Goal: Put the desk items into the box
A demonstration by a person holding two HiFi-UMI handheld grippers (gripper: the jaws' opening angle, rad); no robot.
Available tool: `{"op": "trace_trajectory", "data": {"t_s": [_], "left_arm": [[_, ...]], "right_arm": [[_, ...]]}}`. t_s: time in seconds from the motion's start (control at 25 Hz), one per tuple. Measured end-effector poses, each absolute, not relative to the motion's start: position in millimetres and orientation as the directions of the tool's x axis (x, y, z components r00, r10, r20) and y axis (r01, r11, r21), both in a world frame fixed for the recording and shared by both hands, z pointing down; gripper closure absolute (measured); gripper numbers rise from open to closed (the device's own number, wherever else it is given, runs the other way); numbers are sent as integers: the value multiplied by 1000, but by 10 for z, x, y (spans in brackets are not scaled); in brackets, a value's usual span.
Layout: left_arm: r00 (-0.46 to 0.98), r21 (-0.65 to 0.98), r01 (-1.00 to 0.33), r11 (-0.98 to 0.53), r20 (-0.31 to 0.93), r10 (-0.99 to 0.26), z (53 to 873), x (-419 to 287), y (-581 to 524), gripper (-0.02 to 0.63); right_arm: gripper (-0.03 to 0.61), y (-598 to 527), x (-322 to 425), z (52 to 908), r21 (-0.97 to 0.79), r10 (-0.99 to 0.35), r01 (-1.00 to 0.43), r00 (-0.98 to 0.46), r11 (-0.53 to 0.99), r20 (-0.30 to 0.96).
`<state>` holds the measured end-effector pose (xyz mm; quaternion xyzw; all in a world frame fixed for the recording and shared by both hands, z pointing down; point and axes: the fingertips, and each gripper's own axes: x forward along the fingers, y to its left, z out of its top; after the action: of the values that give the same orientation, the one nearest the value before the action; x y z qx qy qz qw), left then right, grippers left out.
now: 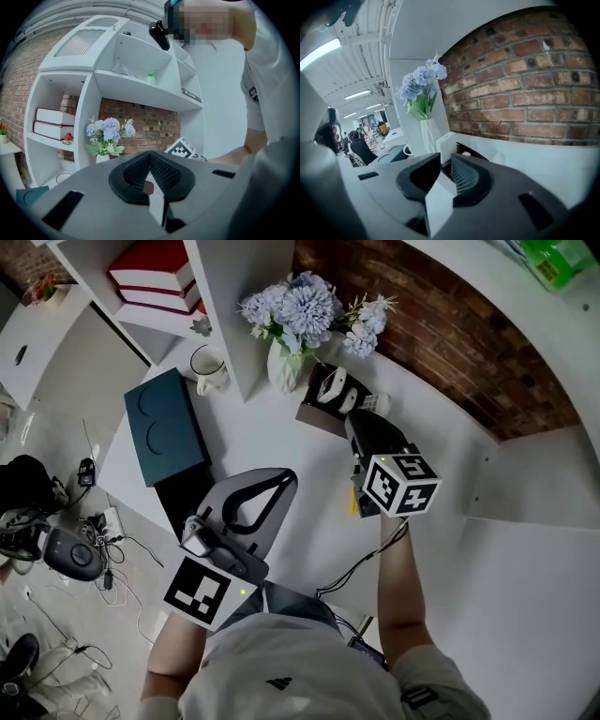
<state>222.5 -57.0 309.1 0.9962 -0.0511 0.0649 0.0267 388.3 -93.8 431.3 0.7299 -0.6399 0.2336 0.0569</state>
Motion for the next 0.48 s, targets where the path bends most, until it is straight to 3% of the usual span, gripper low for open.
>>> {"op": "trace_trajectory", "data": {"t_s": [0.48], "left_arm": [[981,50,-141,-989,140,-132,3125,2158,-706,601]], "right_arm": [[465,-1122,4099,4635,-144,-835,-939,198,-311,513]]}}
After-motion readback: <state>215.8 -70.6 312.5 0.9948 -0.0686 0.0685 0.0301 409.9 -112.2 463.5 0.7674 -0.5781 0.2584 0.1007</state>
